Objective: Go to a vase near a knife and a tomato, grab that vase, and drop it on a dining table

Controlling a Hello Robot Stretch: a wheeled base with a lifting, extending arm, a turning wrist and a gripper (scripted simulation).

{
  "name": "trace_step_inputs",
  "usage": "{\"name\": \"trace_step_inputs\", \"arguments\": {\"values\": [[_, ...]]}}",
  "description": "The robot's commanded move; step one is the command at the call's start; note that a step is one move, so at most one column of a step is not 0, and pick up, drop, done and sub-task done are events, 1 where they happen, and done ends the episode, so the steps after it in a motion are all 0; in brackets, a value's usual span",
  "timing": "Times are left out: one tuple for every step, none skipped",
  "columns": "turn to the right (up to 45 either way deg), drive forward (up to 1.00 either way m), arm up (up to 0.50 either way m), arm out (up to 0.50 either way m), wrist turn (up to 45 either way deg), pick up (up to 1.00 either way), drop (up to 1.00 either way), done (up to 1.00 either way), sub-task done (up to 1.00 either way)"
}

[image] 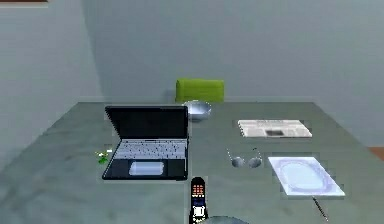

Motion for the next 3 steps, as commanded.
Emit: {"name": "trace_step_inputs", "arguments": {"values": [[-42.0, 0.0, 0.0, 0.0, 0.0, 0.0, 0.0, 0.0, 0.0], [45.0, 0.0, 0.0, 0.0, 0.0, 0.0, 0.0, 0.0, 0.0], [45.0, 0.0, 0.0, 0.0, 0.0, 0.0, 0.0, 0.0, 0.0]]}}
